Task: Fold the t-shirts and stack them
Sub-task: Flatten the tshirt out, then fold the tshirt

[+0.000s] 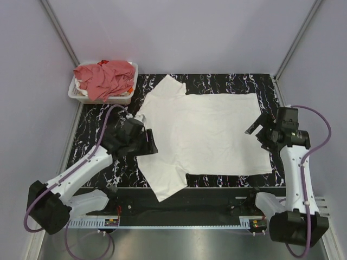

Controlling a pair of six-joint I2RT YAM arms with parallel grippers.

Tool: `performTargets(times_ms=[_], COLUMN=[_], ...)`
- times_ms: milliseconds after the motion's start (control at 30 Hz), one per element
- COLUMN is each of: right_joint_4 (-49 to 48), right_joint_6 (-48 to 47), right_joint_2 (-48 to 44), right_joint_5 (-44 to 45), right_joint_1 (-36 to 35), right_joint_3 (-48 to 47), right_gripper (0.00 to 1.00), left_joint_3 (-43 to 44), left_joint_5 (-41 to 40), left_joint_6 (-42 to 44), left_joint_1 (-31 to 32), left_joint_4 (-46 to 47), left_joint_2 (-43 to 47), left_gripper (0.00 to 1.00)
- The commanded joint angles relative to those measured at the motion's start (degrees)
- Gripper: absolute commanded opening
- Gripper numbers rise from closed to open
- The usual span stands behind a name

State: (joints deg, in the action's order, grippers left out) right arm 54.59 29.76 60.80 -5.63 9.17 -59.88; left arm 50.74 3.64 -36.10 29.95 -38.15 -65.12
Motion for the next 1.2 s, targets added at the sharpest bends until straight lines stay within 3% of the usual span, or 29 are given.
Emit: performTargets(times_ms=[0, 367, 667, 1000, 1167], right_joint_4=[-1.4, 3.2, 4.2, 3.5, 3.0], right_joint_6=[2.0, 5.6, 8.3, 8.6, 9.0], right_joint_2=[-8.0, -13.1, -15.2, -12.0, -11.5], right_joint_5=[0.9, 1.4, 1.5, 2.2, 3.9], right_joint_1=[0.1, 0.1, 0.1, 0.0, 0.1], right_joint_3=[1.4, 4.9, 8.9, 8.6, 8.4], right_gripper=[1.0, 1.0, 1.0, 1.0, 1.0], left_joint_3=[-3.9, -13.6, -19.7, -20.2, -19.5], left_joint_5=[-4.9, -17.4, -18.7, -16.5, -15.7], left_joint_6=[-7.4, -25.8, -38.0, -40.1, -39.0], left_joint_1=[8.8, 33.6, 45.0, 48.2, 48.6], left_joint_4=[2.2, -6.5, -6.4, -0.8, 2.4], left_joint_2=[5.5, 12.7, 14.0, 4.8, -0.7], left_gripper=[0.59, 0.56, 0.54, 0.6, 0.58])
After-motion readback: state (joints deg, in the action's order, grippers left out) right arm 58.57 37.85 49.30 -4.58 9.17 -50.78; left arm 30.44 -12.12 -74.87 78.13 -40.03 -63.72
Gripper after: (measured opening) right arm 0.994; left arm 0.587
